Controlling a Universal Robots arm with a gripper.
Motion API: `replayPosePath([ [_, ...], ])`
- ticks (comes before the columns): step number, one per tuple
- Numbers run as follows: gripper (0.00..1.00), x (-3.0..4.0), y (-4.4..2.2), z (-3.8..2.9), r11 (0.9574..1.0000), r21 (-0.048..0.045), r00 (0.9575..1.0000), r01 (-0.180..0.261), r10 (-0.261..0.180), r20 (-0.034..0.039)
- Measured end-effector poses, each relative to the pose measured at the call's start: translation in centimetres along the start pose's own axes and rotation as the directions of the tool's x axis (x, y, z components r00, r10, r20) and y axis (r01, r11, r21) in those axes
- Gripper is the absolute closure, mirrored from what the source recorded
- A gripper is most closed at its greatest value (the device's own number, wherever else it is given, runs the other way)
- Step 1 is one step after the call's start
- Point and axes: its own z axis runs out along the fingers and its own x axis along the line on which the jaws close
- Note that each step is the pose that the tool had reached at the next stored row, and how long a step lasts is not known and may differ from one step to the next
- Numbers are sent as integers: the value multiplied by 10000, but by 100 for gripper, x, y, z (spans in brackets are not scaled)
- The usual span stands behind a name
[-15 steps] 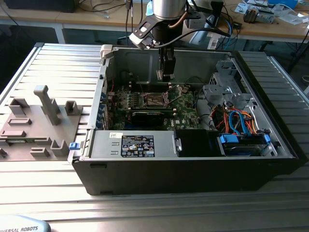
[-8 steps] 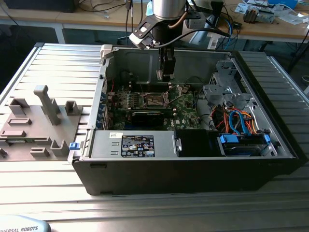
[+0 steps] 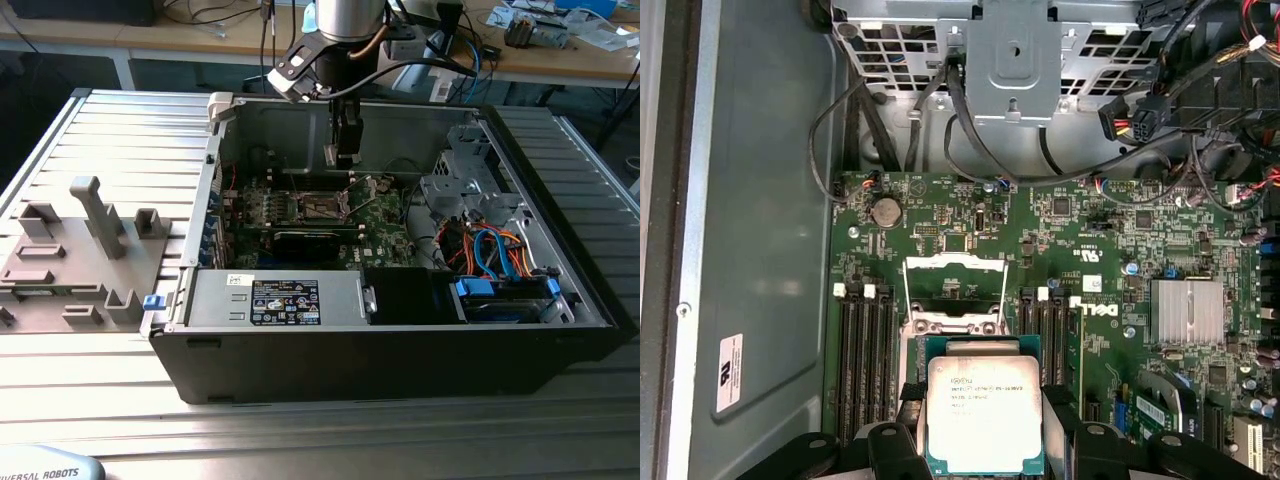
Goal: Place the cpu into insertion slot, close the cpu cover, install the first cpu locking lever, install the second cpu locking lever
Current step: 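Place the cpu into insertion slot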
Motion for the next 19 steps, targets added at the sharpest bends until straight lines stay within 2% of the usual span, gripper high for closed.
replayPosePath([
  [19,46,0,0,6,9999,-1,9999,-122,122,8],
])
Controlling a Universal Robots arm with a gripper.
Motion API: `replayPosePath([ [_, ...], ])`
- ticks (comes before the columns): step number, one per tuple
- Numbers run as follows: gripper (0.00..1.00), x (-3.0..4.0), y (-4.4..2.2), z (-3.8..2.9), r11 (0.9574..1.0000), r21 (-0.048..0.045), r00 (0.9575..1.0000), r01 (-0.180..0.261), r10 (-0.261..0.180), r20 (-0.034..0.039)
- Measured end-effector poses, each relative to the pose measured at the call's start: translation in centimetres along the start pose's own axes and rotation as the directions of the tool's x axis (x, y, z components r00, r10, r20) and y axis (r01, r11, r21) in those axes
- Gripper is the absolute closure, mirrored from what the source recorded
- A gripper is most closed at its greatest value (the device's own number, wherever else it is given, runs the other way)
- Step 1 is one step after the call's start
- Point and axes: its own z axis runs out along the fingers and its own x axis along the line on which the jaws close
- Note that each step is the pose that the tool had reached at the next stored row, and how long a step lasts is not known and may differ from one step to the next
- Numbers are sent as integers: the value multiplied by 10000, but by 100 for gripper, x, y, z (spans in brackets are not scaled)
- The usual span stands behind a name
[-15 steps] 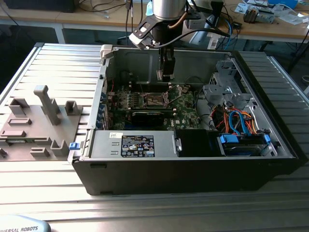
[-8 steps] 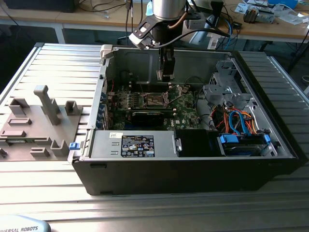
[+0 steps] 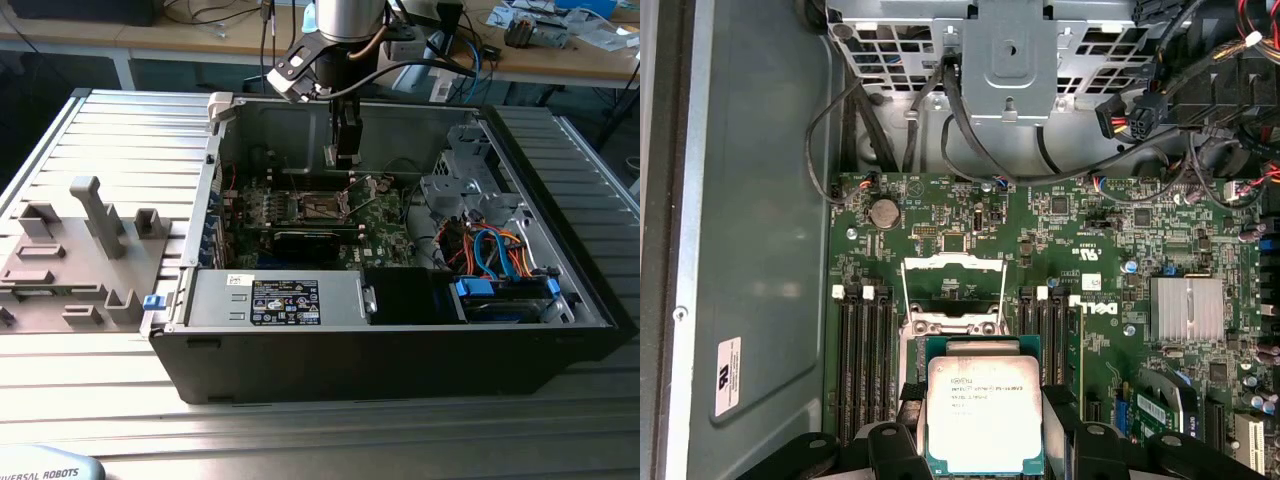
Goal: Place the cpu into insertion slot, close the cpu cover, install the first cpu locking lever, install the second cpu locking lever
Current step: 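Place the cpu into insertion slot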
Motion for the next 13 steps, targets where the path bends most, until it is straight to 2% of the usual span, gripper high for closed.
replayPosePath([
  [13,46,0,0,3,10000,-1,10000,-72,72,5],
])
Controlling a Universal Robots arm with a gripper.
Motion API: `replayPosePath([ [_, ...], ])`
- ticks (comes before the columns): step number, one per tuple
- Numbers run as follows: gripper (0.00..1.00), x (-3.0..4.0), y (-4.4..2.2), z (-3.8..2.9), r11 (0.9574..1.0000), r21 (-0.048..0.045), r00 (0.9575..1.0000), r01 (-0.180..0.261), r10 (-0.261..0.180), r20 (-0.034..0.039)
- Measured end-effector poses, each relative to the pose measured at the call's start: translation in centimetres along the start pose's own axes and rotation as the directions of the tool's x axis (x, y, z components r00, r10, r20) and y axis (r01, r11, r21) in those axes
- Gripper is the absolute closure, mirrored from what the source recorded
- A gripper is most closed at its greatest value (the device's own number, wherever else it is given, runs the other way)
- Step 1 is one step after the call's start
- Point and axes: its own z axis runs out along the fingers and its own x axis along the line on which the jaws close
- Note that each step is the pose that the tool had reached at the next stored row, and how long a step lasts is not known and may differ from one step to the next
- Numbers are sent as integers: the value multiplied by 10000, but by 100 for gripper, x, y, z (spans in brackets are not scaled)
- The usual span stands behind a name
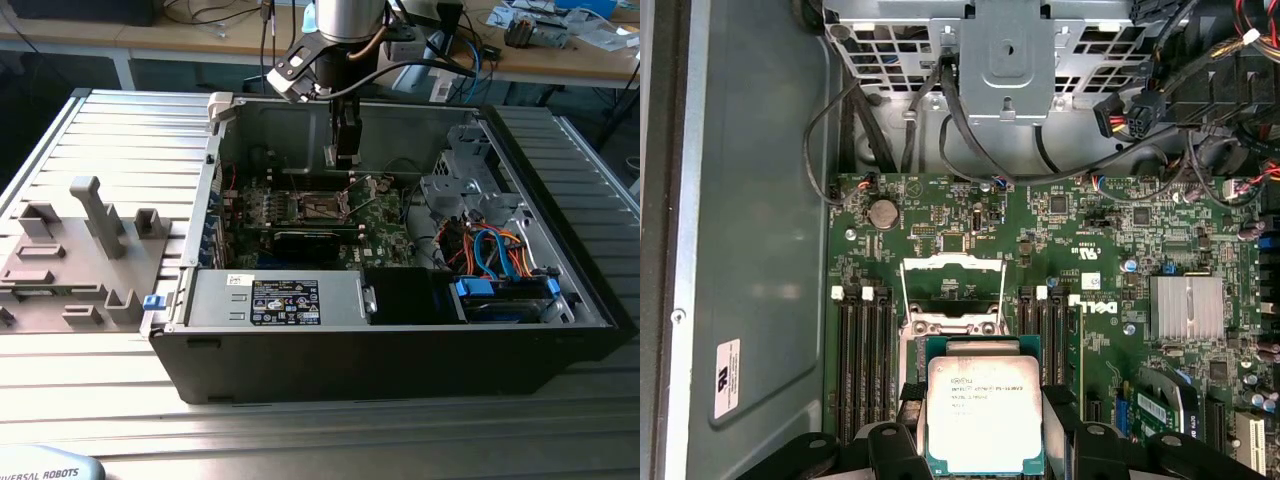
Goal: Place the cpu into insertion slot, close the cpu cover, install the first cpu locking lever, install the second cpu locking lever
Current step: 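Place the cpu into insertion slot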
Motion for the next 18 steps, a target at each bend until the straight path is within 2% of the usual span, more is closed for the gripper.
replayPosePath([
  [18,46,0,0,6,9999,-1,9999,-103,103,7],
])
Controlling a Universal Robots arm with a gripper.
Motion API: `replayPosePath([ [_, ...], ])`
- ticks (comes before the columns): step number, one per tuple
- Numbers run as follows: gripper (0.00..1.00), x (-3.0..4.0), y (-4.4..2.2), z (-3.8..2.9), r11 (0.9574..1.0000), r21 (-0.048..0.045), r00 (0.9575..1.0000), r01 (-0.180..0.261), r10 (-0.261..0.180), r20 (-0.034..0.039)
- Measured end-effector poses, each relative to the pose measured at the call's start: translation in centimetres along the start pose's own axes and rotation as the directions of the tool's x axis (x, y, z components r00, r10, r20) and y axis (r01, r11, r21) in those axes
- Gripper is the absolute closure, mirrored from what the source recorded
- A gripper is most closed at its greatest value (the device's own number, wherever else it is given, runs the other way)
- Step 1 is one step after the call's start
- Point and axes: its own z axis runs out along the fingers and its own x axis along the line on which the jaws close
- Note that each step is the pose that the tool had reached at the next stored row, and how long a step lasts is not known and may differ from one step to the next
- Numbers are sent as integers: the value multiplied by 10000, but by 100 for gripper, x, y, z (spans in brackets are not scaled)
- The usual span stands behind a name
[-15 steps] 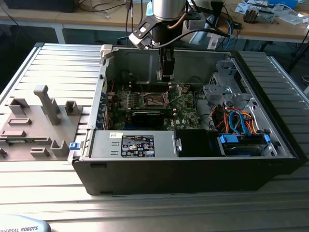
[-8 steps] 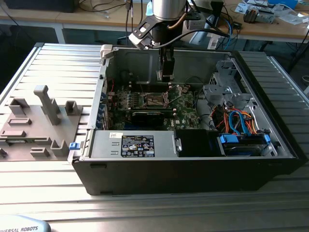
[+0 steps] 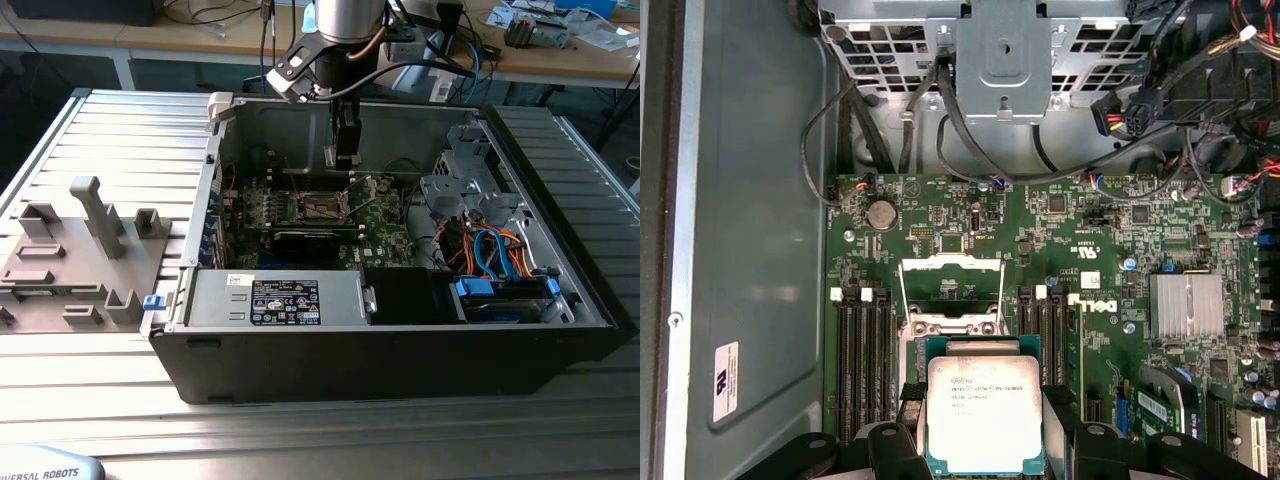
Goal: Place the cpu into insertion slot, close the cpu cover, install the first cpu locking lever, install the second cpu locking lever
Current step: 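Place the cpu into insertion slot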
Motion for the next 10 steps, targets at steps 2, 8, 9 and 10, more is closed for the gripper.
replayPosePath([
  [2,46,0,0,0,10000,1,10000,-10,10,1],
  [8,46,0,0,2,10000,0,10000,-40,40,4],
  [9,46,0,0,2,10000,0,10000,-47,47,3],
  [10,46,0,0,3,10000,0,10000,-51,51,4],
])
